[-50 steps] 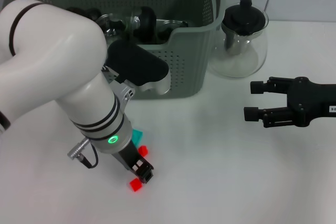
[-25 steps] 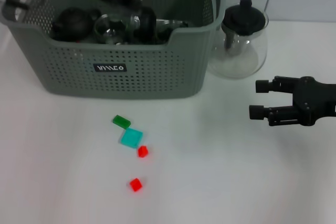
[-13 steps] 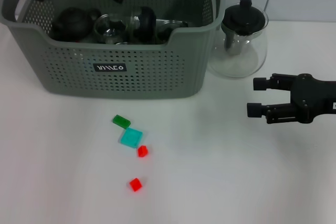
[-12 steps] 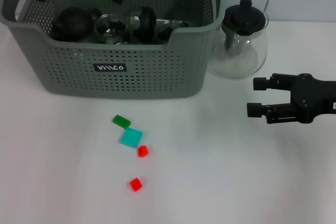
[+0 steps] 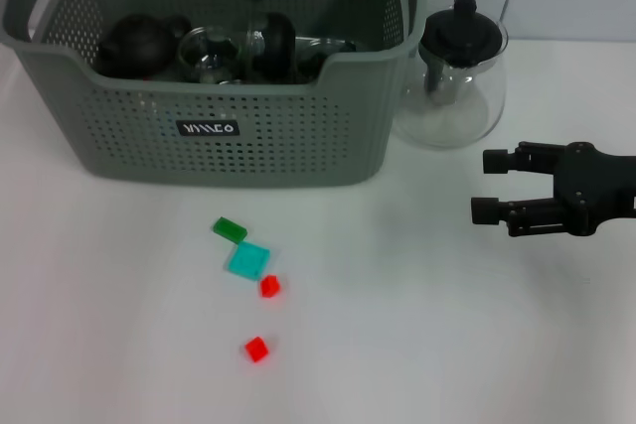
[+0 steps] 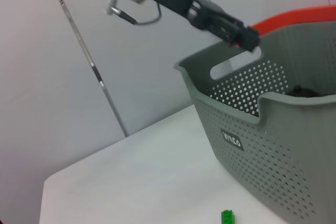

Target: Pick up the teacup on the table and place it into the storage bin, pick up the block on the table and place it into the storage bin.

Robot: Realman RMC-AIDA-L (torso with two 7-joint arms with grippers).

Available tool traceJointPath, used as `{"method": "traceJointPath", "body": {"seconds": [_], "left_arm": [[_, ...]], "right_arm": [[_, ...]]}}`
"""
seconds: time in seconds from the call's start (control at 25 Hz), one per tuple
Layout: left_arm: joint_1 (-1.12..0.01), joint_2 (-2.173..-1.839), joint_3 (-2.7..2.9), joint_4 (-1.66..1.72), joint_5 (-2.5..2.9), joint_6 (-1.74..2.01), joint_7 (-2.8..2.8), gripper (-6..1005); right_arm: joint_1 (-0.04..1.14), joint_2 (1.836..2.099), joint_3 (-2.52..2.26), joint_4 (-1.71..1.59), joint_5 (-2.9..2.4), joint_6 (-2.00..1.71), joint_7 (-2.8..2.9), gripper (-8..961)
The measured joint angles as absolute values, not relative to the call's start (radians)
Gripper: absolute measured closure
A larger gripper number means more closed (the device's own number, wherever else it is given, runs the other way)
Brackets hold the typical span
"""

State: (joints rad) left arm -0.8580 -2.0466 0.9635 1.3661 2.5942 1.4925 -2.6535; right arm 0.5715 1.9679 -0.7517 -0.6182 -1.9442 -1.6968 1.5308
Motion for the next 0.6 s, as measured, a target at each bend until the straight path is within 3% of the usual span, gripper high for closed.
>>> {"method": "traceJointPath", "body": {"seconds": [0.24,0.44,0.6], "left_arm": [[-0.715,-2.062,0.836,1.603,2.091,1.770,-2.482,148],[-0.602,-2.082,0.858,1.617,1.848,1.962,-2.329,152],[-0.528,-2.101,0.945,1.629,1.962,1.977,-2.299,153]], "right_arm": [[0.566,1.967,-0.748,-0.618,-1.943,-1.696,1.523,9],[0.566,1.967,-0.742,-0.615,-1.946,-1.693,1.521,9],[0.566,1.966,-0.740,-0.614,-1.947,-1.692,1.523,9]]}}
